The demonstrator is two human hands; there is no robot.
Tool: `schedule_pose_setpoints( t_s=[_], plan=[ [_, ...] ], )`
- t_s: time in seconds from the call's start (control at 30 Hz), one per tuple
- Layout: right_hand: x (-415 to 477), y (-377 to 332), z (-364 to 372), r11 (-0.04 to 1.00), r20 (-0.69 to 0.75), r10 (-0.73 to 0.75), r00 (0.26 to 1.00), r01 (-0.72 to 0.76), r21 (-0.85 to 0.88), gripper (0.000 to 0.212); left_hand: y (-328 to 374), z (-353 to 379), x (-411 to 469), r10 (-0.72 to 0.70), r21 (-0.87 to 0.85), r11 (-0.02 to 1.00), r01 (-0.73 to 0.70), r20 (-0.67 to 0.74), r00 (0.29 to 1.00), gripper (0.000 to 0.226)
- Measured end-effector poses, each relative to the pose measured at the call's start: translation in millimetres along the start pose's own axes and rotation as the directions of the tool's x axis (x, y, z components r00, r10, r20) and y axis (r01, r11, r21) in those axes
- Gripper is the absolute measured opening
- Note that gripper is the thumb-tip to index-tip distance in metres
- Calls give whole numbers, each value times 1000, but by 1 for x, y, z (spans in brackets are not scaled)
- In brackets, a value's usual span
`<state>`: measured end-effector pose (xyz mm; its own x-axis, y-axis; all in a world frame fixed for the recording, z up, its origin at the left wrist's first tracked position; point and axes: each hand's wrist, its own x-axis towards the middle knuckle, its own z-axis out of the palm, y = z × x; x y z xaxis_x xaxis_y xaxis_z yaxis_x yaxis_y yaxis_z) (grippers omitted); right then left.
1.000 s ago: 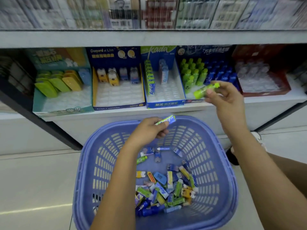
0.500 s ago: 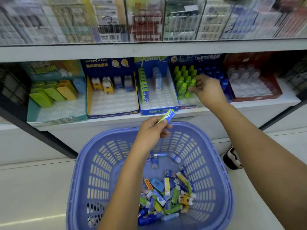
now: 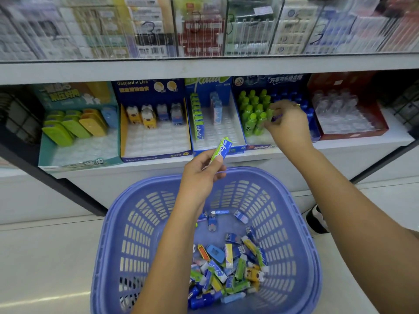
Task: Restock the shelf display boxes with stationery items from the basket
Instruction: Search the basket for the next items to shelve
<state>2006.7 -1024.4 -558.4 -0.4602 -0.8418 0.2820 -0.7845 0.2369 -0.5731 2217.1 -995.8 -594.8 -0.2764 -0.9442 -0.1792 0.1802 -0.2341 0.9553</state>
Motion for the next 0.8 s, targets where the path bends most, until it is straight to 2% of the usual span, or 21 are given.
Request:
schedule_pose_setpoints(
  t_s=[0.03,0.07,0.1,0.13,0.2,0.27,0.3,0.33,0.4,0.47,0.6,0.8],
  plan=[
    [-11,-9,-2,992,3,-5,1000,5,129,31,0,0,1,30,18,999,-29,-19,999,14],
    [-23,-20,-4,954,91,-11,996,-17,300,24,0,0,1,61,36,998,-60,-33,998,15],
    [-35,-31,-5,889,238,-50,970,-66,454,17,1,0,1,92,54,995,-90,-39,995,16],
    [-45,-42,-5,825,366,-116,923,-116,553,12,3,0,2,121,71,990,-118,-38,992,15],
    [-54,-56,-3,778,442,-217,870,-119,617,14,6,-2,2,170,97,981,-166,-35,985,14],
    [-51,-65,0,783,400,-233,886,-74,618,18,9,-7,2,218,135,969,-209,-60,974,14],
    [-47,-67,3,789,380,-230,896,-58,612,19,9,-10,2,263,219,946,-239,-86,961,16],
    [-43,-69,7,799,359,-222,907,-41,600,20,9,-14,3,324,358,895,-266,-111,939,20],
    [-35,-72,18,851,286,-206,936,26,525,16,7,-22,3,441,637,718,-282,-102,892,31],
    [-31,-74,30,898,220,-232,948,122,423,11,4,-27,5,447,754,601,-266,-41,894,37],
    [-23,-77,46,919,206,-283,937,203,338,14,-3,-28,6,409,809,540,-233,-10,913,39],
    [-23,-76,55,920,279,-373,885,312,239,13,-4,-32,10,414,801,546,-246,-2,910,38]
  ],
)
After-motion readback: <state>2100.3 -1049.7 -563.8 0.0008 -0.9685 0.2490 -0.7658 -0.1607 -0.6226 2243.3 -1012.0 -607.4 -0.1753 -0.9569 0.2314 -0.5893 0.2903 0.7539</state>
